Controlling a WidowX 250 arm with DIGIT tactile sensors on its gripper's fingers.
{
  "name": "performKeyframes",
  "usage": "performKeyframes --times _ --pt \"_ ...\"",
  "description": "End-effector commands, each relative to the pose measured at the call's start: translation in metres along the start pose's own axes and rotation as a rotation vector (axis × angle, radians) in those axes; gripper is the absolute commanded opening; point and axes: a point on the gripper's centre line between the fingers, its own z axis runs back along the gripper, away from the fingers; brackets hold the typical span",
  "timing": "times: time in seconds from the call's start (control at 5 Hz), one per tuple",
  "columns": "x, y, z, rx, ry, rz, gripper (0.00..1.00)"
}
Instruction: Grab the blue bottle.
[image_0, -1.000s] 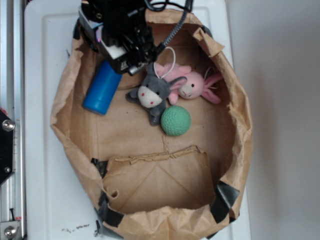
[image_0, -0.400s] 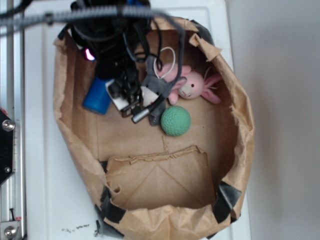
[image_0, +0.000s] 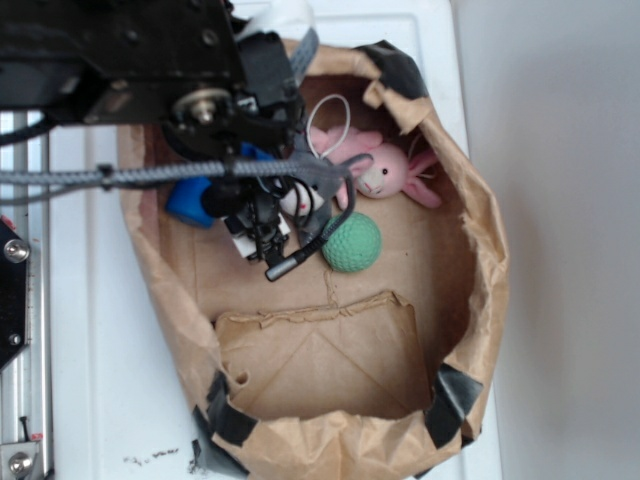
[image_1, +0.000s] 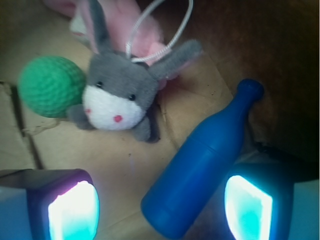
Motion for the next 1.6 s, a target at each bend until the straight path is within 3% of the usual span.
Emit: performKeyframes --times 0.0,0.2,0.4,0.6,0.8,1.2,1.4 --pt "0.013 0.022 -0.011 0.028 0.002 0.016 1.0" --pt "0.017 0.016 0.005 0.007 0.041 0.012 1.0" --pt "0.019 0.005 0.038 -0.063 0.095 -0.001 1.0" --pt "0.018 0.004 0.057 -0.117 0.111 -0.003 1.0" --pt "0.011 0.001 0.062 -0.143 0.106 -0.016 1.0" --pt "-0.003 0.008 0.01 -0.087 -0.009 -0.003 1.0" --pt "-0.001 0.018 0.001 -0.075 -0.029 -0.002 1.0"
